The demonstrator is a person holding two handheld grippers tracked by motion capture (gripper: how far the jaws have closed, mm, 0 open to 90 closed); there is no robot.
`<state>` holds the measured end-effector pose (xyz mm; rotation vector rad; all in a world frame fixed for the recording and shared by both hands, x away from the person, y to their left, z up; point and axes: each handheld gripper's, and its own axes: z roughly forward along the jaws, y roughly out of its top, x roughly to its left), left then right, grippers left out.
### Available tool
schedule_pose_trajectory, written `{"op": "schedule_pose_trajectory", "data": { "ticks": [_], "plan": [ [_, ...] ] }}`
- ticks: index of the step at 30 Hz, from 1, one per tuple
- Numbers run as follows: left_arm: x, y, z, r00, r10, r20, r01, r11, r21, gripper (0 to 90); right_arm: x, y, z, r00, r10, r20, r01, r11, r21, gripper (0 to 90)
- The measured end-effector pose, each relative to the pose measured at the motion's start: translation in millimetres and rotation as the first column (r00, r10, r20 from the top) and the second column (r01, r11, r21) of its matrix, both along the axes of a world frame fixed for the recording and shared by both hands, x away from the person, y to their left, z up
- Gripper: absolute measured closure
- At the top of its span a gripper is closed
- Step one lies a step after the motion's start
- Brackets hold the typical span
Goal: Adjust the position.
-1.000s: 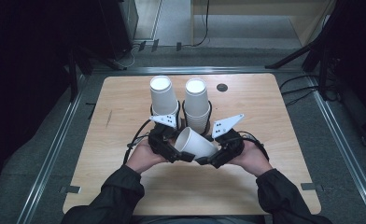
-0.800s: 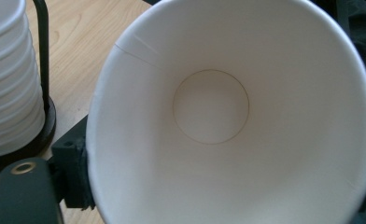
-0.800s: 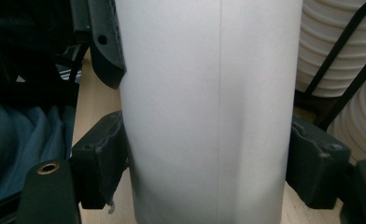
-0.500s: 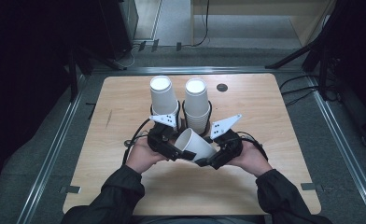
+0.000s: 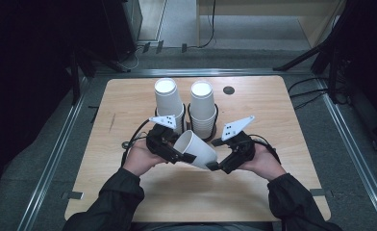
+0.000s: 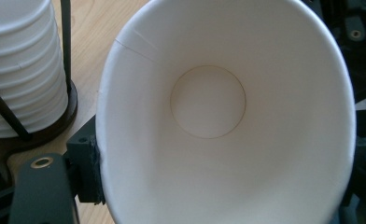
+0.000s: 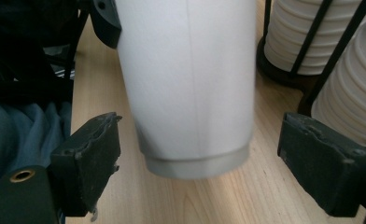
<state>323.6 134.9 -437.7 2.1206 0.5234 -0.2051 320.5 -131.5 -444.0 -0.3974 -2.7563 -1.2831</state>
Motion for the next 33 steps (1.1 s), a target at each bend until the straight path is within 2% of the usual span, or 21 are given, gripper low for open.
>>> {"op": "schedule_pose_trajectory", "data": {
  "ticks": [7,12,14,17,20,21,22,24,28,31,33],
  "plan": [
    [0.0,3.8,2.6,0.9994,-0.002,0.035,0.000,0.9983,0.059,18.1,0.7,-3.2,-0.8,0.9999,-0.012,0.004,0.012,1.000,-0.013,13.5],
    [-0.8,3.3,3.2,0.9982,-0.004,0.060,-0.004,0.9921,0.125,18.0,0.8,-4.2,-2.7,0.9999,-0.009,0.006,0.009,0.999,-0.033,13.5],
    [-1.3,1.7,2.0,0.9970,-0.017,0.075,0.004,0.9859,0.167,18.0,0.7,-3.9,-3.2,0.9999,-0.011,0.005,0.012,0.999,-0.035,13.5],
    [-1.5,-1.0,-0.1,0.9962,-0.028,0.083,0.011,0.9788,0.204,18.0,1.6,-3.6,-5.4,0.9997,-0.024,-0.006,0.023,0.998,-0.050,13.5],
    [-1.2,-4.4,-3.1,0.9942,-0.050,0.096,0.023,0.9658,0.258,17.9,1.7,-1.5,-11.0,0.9998,-0.016,-0.009,0.015,0.997,-0.077,13.5],
    [-1.2,-4.4,-3.1,0.9942,-0.050,0.096,0.023,0.9658,0.258,17.9,1.7,-1.5,-11.0,0.9998,-0.016,-0.009,0.015,0.997,-0.077,13.5],
    [-1.1,-6.0,-4.5,0.9931,-0.058,0.102,0.027,0.9592,0.281,17.9,1.5,0.6,-13.5,0.9999,-0.010,-0.012,0.009,0.996,-0.083,13.5],
    [-0.8,-7.8,-5.4,0.9904,-0.070,0.119,0.031,0.9508,0.308,17.9,1.2,3.1,-16.6,0.9999,-0.006,-0.016,0.004,0.995,-0.098,13.5],
    [-1.5,-12.0,-7.1,0.9866,-0.096,0.132,0.045,0.9390,0.341,17.9,-0.4,8.2,-23.6,0.9998,-0.001,-0.021,-0.002,0.991,-0.132,13.5],
    [-2.3,-15.7,-8.4,0.9828,-0.118,0.142,0.059,0.9300,0.363,17.9,-1.1,12.6,-28.9,0.9997,-0.001,-0.023,-0.002,0.990,-0.138,13.5],
    [-3.1,-17.3,-8.8,0.9821,-0.121,0.144,0.061,0.9288,0.365,17.9,-1.3,15.6,-32.2,0.9998,0.005,-0.019,-0.007,0.989,-0.145,13.4]
  ]
}}
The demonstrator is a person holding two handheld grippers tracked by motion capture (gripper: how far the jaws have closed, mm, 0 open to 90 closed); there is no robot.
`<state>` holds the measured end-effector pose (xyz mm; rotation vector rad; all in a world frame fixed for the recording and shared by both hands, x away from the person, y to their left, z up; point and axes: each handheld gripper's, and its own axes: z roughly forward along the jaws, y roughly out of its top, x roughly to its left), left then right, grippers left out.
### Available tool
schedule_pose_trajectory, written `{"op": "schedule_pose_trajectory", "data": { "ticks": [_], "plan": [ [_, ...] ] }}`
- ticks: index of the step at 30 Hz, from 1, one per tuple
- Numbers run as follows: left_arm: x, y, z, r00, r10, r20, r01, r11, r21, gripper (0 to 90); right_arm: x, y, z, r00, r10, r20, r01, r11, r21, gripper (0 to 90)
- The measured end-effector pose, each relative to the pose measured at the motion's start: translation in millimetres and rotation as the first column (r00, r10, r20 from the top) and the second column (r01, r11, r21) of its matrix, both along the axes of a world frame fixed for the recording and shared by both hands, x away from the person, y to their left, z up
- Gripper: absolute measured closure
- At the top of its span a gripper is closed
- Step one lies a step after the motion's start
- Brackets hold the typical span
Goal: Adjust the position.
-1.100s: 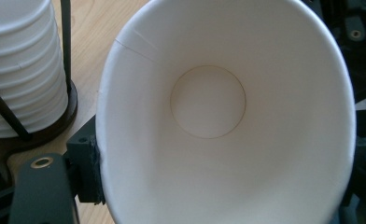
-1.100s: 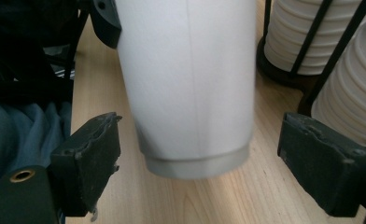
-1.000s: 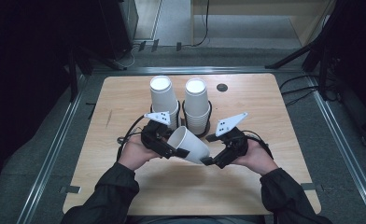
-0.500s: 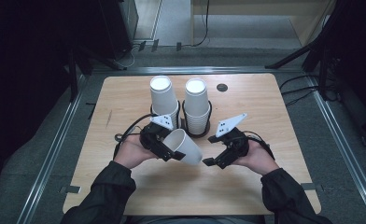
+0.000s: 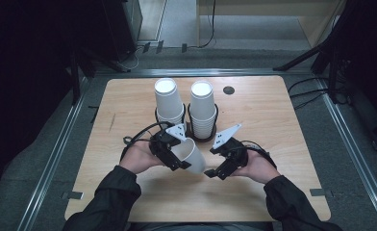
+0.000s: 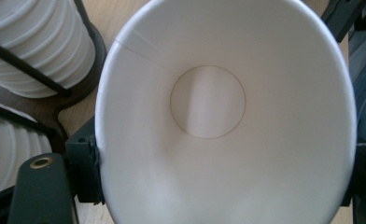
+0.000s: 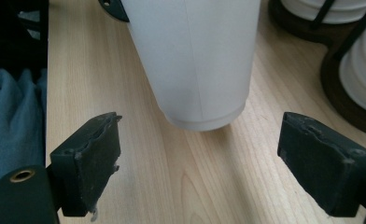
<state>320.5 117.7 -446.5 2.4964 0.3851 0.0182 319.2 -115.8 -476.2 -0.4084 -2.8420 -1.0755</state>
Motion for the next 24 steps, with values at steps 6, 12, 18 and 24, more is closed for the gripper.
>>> {"op": "schedule_pose_trajectory", "data": {
  "ticks": [6,12,18,24],
  "plan": [
    [-4.3,-10.7,0.4,0.9989,-0.047,0.005,0.047,0.9989,0.009,17.5,-0.1,9.6,-8.9,0.9997,0.019,0.012,-0.019,1.000,0.001,13.5],
    [-6.2,-15.6,2.0,0.9980,-0.063,0.004,0.063,0.9980,-0.003,17.1,-2.4,16.4,-9.5,0.9986,0.052,0.011,-0.052,0.998,0.033,13.4],
    [-8.1,-22.1,4.4,0.9976,-0.069,-0.012,0.069,0.9976,-0.012,16.2,-4.4,21.4,-8.7,0.9980,0.060,0.022,-0.061,0.996,0.068,15.0],
    [-4.1,-19.4,3.0,0.9969,-0.059,-0.051,0.058,0.9976,-0.038,13.5,-6.4,19.5,-5.4,0.9968,0.068,0.042,-0.072,0.993,0.090,22.9]
  ]
}}
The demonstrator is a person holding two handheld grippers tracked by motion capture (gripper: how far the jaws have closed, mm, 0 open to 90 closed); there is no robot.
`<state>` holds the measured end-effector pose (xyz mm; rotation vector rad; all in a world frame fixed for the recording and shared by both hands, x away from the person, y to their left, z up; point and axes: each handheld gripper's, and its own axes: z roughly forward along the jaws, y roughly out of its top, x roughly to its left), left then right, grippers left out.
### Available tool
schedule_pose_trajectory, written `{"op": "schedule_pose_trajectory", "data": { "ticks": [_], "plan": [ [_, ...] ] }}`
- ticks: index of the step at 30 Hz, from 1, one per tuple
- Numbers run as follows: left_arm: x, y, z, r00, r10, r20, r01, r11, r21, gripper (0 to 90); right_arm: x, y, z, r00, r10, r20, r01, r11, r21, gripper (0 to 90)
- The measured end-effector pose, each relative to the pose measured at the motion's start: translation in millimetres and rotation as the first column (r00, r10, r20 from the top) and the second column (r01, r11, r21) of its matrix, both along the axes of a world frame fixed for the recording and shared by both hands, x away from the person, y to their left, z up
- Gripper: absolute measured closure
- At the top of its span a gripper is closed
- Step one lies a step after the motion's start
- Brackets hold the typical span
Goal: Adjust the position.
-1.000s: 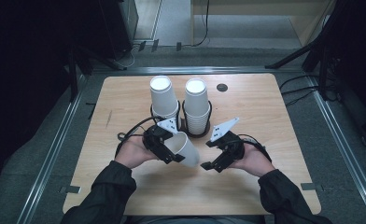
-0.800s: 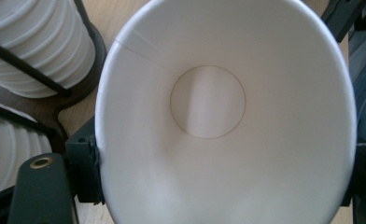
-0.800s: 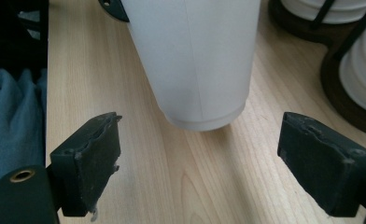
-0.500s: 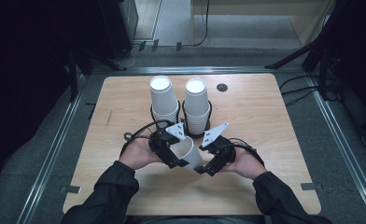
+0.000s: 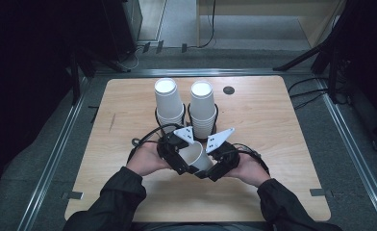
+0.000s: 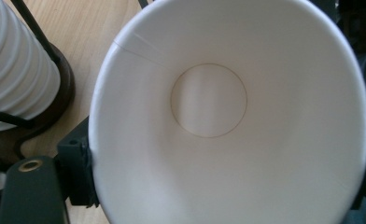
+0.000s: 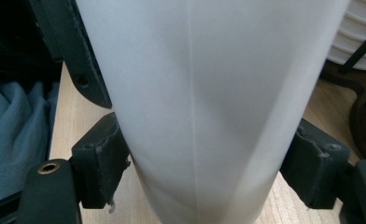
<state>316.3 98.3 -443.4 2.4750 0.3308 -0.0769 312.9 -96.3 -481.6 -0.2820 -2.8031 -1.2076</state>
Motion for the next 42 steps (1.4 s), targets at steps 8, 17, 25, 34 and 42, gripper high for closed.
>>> {"op": "schedule_pose_trajectory", "data": {
  "ticks": [8,17,25,34,42],
  "plan": [
    [1.3,2.1,-2.4,0.9999,0.012,0.002,-0.012,0.9996,-0.027,2.0,0.7,-1.8,1.9,1.0000,-0.007,0.004,0.007,1.000,-0.011,22.7],
    [5.9,15.0,1.5,0.9982,0.058,-0.013,-0.059,0.9926,-0.106,0.0,4.3,-13.3,9.3,0.9990,-0.041,0.016,0.041,0.999,0.003,22.6],
    [7.1,23.8,0.9,0.9962,0.087,-0.006,-0.086,0.9793,-0.183,0.0,5.2,-24.7,17.8,0.9974,-0.070,0.018,0.069,0.997,0.028,22.5],
    [6.0,28.5,0.4,0.9939,0.108,-0.023,-0.110,0.9506,-0.290,0.0,3.9,-34.1,27.0,0.9948,-0.100,0.024,0.097,0.992,0.081,22.5],
    [4.8,18.6,-1.4,0.9925,0.103,-0.066,-0.119,0.9324,-0.341,0.0,2.8,-30.1,26.4,0.9963,-0.086,0.007,0.085,0.991,0.107,22.4]
  ]
}}
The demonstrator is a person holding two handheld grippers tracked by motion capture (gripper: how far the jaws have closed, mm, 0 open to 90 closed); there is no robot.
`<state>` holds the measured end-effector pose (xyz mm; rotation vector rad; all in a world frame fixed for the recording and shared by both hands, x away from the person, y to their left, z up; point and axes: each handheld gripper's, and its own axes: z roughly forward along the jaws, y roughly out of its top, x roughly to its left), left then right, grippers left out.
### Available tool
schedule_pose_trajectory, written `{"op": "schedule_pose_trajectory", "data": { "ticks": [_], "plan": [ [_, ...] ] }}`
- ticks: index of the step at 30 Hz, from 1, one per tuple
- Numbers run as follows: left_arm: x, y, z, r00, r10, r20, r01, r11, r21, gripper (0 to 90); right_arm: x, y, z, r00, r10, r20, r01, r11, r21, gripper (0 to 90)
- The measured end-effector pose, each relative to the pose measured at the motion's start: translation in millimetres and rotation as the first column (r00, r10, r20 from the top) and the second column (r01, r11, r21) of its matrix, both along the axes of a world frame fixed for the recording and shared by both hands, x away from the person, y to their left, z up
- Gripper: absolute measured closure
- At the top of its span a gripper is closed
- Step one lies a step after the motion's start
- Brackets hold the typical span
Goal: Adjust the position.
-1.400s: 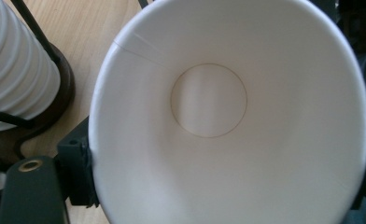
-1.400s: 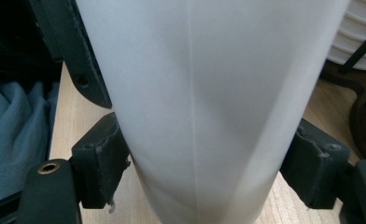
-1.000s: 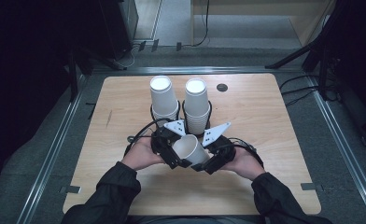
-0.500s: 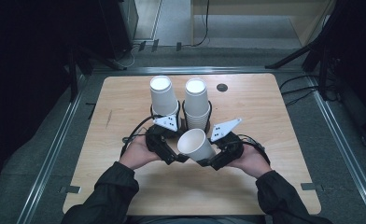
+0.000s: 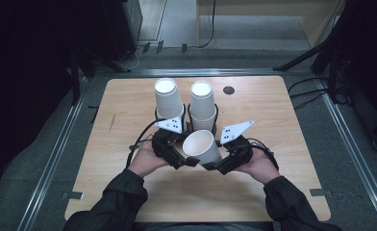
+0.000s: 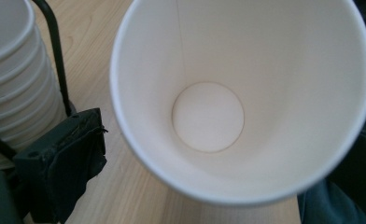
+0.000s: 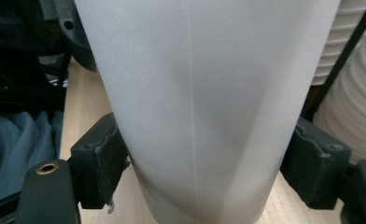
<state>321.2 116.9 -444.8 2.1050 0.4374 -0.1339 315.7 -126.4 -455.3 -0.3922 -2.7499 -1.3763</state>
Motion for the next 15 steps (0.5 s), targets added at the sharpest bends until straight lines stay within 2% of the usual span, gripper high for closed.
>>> {"op": "schedule_pose_trajectory", "data": {
  "ticks": [2,5,10,12,15],
  "plan": [
    [-0.1,-1.7,0.1,1.0000,0.006,-0.003,-0.006,1.0000,-0.001,0.0,-0.3,0.6,-0.3,1.0000,0.002,-0.001,-0.002,1.000,0.001,22.4],
    [-0.8,-5.4,0.7,0.9998,0.005,-0.017,-0.006,0.9993,-0.036,0.0,-1.3,4.5,-1.4,0.9998,0.014,-0.015,-0.014,1.000,0.010,22.5],
    [-3.4,-9.3,0.2,0.9999,0.013,-0.006,-0.013,0.9988,-0.048,0.3,-1.1,8.4,-4.1,0.9993,0.025,-0.030,-0.025,1.000,0.008,22.5],
    [-4.5,-8.6,1.0,1.0000,0.002,0.005,-0.002,0.9981,-0.061,9.7,-1.2,8.8,-4.3,0.9993,0.025,-0.029,-0.025,1.000,0.006,22.5],
    [-6.7,-7.7,4.9,0.9995,0.018,0.025,-0.016,0.9971,-0.074,12.7,-0.7,7.0,-2.9,0.9993,0.021,-0.032,-0.020,1.000,0.020,23.1]
  ]
}}
